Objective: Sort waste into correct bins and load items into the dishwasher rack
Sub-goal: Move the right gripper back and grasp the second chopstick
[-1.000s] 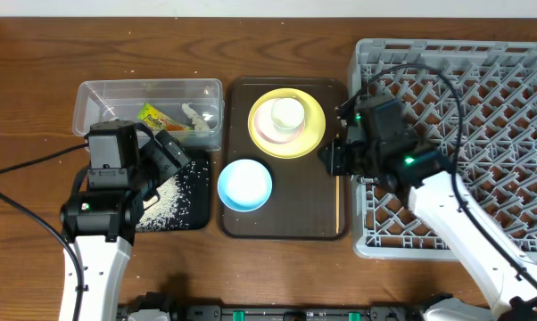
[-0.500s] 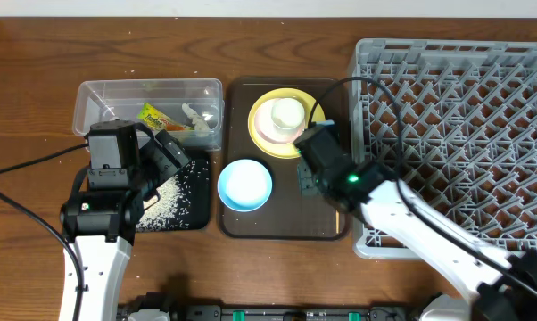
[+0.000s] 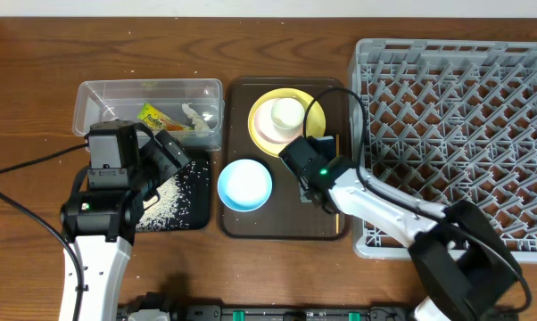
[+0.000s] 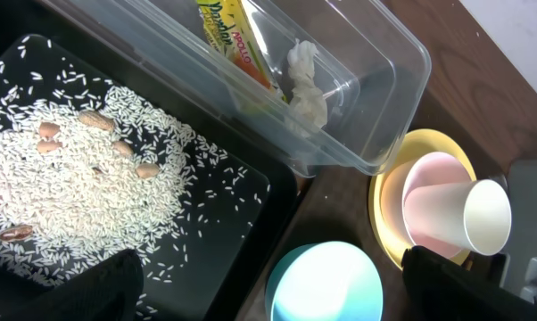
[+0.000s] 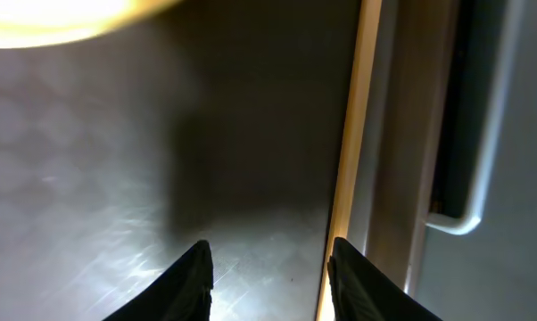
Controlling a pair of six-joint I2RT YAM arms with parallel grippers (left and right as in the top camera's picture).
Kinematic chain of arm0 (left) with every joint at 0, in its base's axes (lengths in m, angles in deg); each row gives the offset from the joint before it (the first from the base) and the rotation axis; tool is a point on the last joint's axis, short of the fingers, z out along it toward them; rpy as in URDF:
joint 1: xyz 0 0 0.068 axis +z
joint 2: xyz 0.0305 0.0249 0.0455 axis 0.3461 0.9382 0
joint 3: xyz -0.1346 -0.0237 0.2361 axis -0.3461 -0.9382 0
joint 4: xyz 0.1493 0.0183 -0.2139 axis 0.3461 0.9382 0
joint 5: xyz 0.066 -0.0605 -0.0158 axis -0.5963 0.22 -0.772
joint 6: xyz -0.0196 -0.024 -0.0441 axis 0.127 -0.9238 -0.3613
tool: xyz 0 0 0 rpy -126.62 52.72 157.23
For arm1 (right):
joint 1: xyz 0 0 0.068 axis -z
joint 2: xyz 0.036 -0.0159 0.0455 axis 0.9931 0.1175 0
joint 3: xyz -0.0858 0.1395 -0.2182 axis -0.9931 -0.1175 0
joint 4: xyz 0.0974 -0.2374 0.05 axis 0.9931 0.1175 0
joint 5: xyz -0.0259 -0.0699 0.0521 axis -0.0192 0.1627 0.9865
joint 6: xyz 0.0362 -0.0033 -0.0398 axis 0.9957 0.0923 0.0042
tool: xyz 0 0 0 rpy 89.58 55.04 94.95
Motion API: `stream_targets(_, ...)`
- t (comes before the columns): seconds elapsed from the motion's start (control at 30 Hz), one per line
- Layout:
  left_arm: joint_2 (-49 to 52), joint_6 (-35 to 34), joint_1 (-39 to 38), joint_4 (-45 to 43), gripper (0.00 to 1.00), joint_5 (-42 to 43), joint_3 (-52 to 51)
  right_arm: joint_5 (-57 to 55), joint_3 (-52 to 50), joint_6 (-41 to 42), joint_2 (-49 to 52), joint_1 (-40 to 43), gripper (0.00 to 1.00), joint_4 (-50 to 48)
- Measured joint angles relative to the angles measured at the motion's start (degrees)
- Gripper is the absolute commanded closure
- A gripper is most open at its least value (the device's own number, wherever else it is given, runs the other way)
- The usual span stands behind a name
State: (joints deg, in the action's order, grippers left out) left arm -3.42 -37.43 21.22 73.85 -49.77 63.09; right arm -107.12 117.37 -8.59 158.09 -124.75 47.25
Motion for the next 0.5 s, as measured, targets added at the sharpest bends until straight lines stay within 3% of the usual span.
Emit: stream_targets(0.5, 0.00, 0.00, 0.00, 0.00, 0.05, 0.00, 0.00, -0.94, 0.02, 2.64, 2.16, 0.00, 0.55, 0.02)
